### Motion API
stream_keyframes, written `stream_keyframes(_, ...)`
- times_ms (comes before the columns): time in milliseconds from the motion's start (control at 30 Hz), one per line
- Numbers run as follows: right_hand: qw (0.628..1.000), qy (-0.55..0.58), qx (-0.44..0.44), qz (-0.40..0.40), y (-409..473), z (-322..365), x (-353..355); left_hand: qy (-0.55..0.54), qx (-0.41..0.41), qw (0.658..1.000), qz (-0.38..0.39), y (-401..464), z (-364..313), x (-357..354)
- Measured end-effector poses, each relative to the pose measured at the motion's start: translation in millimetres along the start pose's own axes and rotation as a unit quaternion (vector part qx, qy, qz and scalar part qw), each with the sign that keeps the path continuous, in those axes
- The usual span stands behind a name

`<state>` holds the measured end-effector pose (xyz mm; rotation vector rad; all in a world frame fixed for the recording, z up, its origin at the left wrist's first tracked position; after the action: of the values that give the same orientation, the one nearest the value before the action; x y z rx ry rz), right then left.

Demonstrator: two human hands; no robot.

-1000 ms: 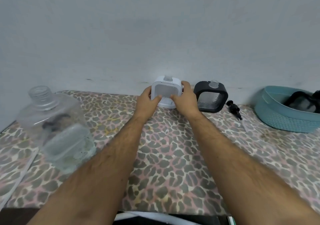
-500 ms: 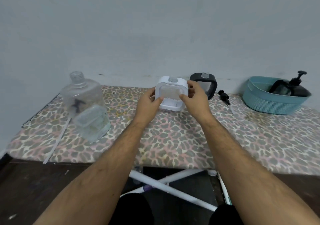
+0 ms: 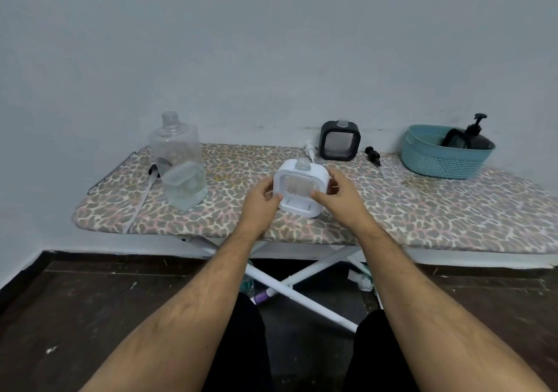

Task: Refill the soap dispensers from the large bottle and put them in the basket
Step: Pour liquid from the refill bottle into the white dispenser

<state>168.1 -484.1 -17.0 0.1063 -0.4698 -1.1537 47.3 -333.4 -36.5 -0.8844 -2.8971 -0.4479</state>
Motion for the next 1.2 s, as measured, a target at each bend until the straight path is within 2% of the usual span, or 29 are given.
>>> stream_keyframes(200, 0.997, 0.045, -0.056, 0.023, -7, -6, -9, 0.024, 0.006, 0.999, 0.042, -7, -6, 2)
stream_keyframes(367, 0.997, 0.047, -0.058, -0.028, -14, -10, -20, 0.009, 0.016, 1.000, 0.024, -14, -10, 12)
stream_keyframes(600, 0.996, 0.001, -0.020, -0.087, -23, -4, -42, 0.030, -0.012, 0.993, -0.117, -17, -13, 56)
stream_keyframes(833, 0.997, -0.012, -0.013, -0.082, -25, 5, -61, 0.033, -0.039, 0.978, -0.202, -16, -15, 109)
stream_keyframes(933, 0.996, -0.012, -0.013, -0.089, -26, 5, -68, 0.041, -0.067, 0.960, -0.269, -16, -19, 129)
stream_keyframes(1067, 0.996, -0.006, -0.012, -0.093, -26, 5, -69, 0.098, -0.090, 0.918, -0.373, -10, -23, 153)
stream_keyframes(1200, 0.995, -0.002, -0.009, -0.095, -28, 3, -70, 0.124, -0.017, 0.928, -0.351, 17, -14, 164)
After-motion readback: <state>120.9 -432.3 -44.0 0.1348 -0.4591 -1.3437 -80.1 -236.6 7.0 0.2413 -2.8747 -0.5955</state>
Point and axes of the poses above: each hand's wrist, its own y-axis towards the middle knuckle, its own x-axis out of the back of the hand, z = x × y, the point moved 3 cm from there along y, towards the middle knuckle, and after that the axes turned 14 degrees about -z, right-handed, at the moved point
